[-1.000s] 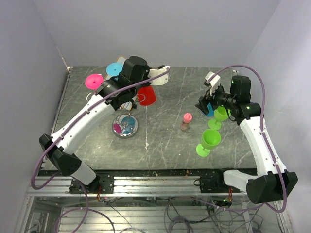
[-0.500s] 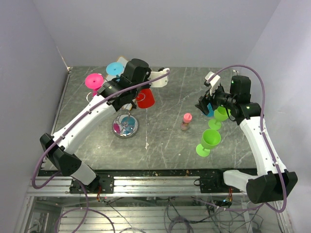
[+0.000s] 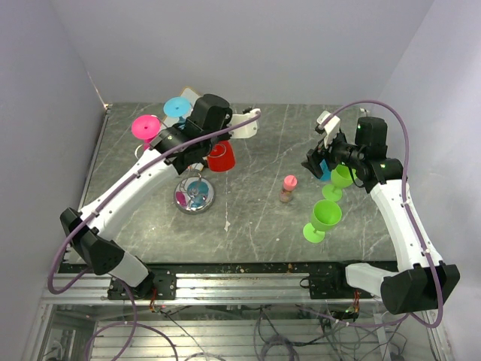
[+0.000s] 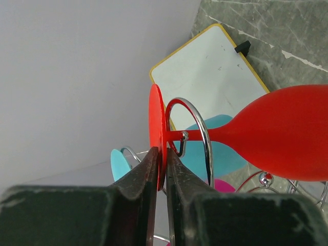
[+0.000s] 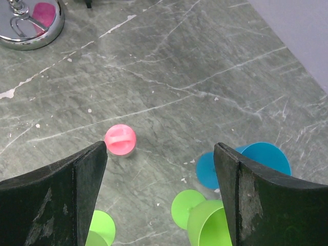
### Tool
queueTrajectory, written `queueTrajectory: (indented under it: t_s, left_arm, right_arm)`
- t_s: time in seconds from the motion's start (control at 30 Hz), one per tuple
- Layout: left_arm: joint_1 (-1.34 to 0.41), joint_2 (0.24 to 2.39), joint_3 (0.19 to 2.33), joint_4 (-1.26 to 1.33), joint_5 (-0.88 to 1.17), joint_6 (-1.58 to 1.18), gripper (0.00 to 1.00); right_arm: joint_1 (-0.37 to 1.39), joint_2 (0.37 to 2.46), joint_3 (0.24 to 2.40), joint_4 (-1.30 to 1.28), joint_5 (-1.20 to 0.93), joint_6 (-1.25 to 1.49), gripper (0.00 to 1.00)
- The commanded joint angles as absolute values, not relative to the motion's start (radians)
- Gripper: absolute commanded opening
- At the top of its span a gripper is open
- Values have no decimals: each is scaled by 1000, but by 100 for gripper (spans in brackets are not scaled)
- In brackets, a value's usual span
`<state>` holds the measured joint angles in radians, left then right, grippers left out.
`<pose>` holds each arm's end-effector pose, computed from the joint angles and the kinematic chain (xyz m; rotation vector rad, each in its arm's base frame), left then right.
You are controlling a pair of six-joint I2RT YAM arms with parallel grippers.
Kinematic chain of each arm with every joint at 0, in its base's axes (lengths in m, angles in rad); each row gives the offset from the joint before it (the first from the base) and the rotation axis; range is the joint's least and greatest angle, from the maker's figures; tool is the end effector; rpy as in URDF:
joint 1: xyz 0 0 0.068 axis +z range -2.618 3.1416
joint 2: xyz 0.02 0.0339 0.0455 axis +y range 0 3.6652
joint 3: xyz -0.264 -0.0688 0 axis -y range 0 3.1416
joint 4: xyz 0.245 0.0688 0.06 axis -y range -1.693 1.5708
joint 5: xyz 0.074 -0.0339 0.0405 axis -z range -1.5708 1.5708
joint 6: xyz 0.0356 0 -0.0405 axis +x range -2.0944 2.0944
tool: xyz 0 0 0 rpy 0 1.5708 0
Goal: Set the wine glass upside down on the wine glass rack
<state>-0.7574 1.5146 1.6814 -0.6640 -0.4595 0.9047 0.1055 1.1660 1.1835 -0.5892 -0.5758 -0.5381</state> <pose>0.2506 -0.2152 0.4264 1.3151 1.5845 0.5650 0.2439 0.0453 0.3642 -0.9550 1.8253 0.3500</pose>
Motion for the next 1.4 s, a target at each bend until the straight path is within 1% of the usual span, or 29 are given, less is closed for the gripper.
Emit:
queueTrajectory:
  t_s: [0.0, 0.17, 0.23, 0.43, 0.47, 0.5, 0.57, 0.63, 0.73, 0.77, 1.0, 1.17, 1.27, 1.37]
  left_arm:
    - [-767, 1469, 1660, -678, -488, 895, 21]
    - [-767, 1449, 1641, -680, -494, 907, 24]
    - [-768, 1442, 1638, -683, -491, 908, 30]
    - [-767, 1413, 1635, -676, -476, 897, 41]
    - [-767, 1410, 1637, -680, -470, 894, 44]
    - [-767, 1405, 1639, -686, -463, 891, 49]
    - [-768, 1396, 1641, -697, -454, 888, 56]
    - [-767, 1385, 1643, -708, -444, 885, 59]
    - [-768, 1369, 1658, -753, -407, 887, 72]
    - [-768, 1365, 1667, -771, -393, 885, 74]
    - [-767, 1330, 1761, -857, -275, 821, 80]
    - [-767, 1300, 1797, -888, -206, 773, 82]
    - [-768, 1276, 1801, -893, -180, 756, 82]
    - [-768, 1260, 1796, -893, -167, 745, 83]
  right_arm:
    - [98, 1174, 1209, -580, -564, -525, 85]
    - [98, 1175, 1207, -558, -511, -501, 89]
    - [98, 1178, 1203, -545, -479, -486, 89]
    - [88, 1187, 1197, -514, -393, -455, 89]
    - [85, 1189, 1197, -509, -380, -448, 89]
    - [84, 1190, 1197, -506, -366, -442, 89]
    - [75, 1194, 1197, -492, -335, -427, 89]
    - [63, 1202, 1197, -469, -292, -403, 88]
    - [42, 1219, 1195, -436, -205, -360, 88]
    - [37, 1226, 1195, -425, -177, -347, 88]
    - [13, 1281, 1204, -374, -8, -294, 87]
    - [-8, 1336, 1224, -372, 55, -271, 86]
    - [-21, 1373, 1243, -379, 69, -246, 83]
    - [-25, 1418, 1265, -386, 95, -234, 78]
